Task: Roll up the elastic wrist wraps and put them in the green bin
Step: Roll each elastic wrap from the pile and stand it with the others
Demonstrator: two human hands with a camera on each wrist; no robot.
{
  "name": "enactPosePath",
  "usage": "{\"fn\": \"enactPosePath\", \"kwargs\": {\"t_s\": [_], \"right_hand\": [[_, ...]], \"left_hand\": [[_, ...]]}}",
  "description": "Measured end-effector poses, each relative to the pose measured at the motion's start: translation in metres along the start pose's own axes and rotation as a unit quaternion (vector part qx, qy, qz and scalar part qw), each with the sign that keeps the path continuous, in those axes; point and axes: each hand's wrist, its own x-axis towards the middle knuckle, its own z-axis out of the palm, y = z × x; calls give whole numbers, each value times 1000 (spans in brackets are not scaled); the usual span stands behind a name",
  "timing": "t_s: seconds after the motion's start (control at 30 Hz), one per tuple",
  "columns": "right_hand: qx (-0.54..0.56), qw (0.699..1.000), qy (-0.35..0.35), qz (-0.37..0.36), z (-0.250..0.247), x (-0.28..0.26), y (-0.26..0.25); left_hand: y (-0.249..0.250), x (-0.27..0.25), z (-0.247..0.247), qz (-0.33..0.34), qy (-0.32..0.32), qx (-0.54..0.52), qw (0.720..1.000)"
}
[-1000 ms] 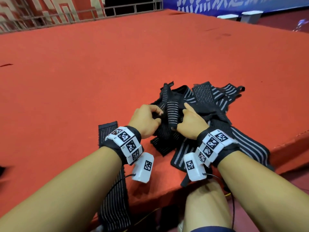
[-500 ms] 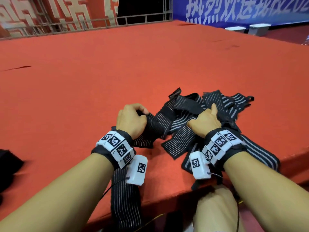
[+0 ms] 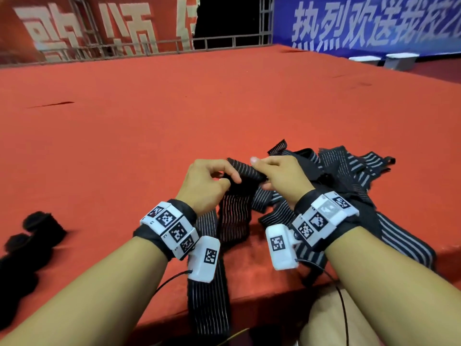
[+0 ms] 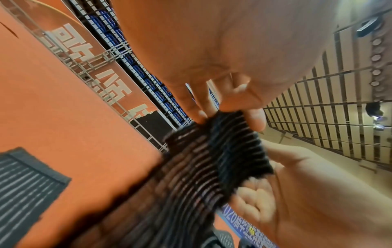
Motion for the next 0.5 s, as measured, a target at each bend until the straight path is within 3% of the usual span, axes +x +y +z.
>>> {"fn": "enactPosePath", "kwargs": {"t_s": [0.2, 0.37, 0.5], "right_hand": [[171, 980, 19, -94, 14, -15, -27], [200, 960, 3, -195, 19, -29, -54], [181, 957, -34, -224, 22, -44, -68]], "left_hand": [[12, -17, -24, 40, 27, -108, 993], [27, -24, -42, -5, 60, -156, 986], [42, -25, -51, 75, 91, -109, 987]]}}
